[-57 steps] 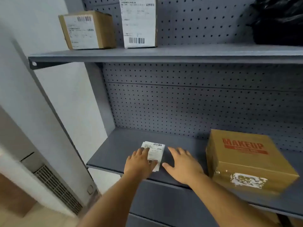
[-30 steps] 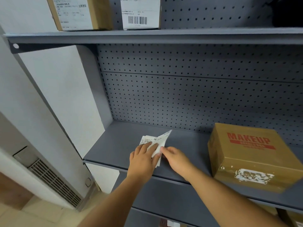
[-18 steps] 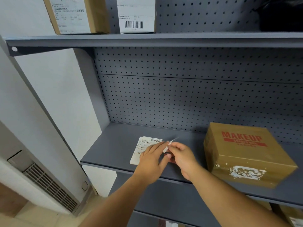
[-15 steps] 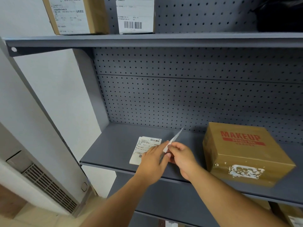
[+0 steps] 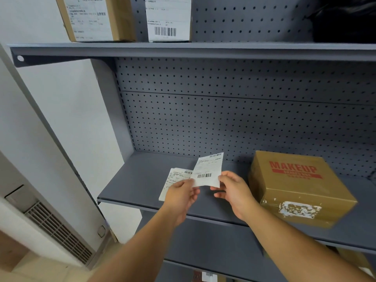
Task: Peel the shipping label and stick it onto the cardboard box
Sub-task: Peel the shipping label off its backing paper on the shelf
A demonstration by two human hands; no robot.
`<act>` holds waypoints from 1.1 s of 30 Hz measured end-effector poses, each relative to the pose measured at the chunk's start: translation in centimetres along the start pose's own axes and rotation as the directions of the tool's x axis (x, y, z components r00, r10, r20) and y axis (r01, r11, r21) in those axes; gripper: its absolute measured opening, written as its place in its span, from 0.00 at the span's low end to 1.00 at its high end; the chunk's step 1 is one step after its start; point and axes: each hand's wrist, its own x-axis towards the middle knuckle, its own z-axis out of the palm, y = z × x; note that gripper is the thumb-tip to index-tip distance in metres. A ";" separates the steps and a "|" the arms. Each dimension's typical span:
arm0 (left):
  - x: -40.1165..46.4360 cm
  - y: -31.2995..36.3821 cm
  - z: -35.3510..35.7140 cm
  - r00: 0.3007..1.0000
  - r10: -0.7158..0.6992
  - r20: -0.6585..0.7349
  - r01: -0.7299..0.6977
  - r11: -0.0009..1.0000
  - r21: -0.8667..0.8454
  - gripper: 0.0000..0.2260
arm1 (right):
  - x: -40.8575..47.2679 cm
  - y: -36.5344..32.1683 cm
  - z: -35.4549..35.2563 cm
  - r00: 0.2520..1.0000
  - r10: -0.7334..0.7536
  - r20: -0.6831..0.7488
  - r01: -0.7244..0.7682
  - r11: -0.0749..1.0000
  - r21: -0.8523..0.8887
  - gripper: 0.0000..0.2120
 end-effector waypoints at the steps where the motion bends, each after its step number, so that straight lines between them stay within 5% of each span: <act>1: 0.0 0.0 0.1 1.000 0.022 -0.006 -0.022 1.000 0.012 0.07 | -0.1 0.1 -0.2 1.000 0.001 -0.004 -0.001 1.000 -0.003 0.10; 13: -1.4 -0.7 0.4 0.992 0.062 0.106 -0.079 0.983 0.163 0.06 | -0.7 0.8 -1.1 0.999 -0.049 -0.019 0.049 0.999 -0.020 0.11; 33: -2.3 -0.7 -0.1 0.979 0.047 0.197 -0.062 0.996 0.071 0.04 | -0.9 1.2 -1.3 0.997 -0.034 -0.064 0.031 0.998 -0.052 0.09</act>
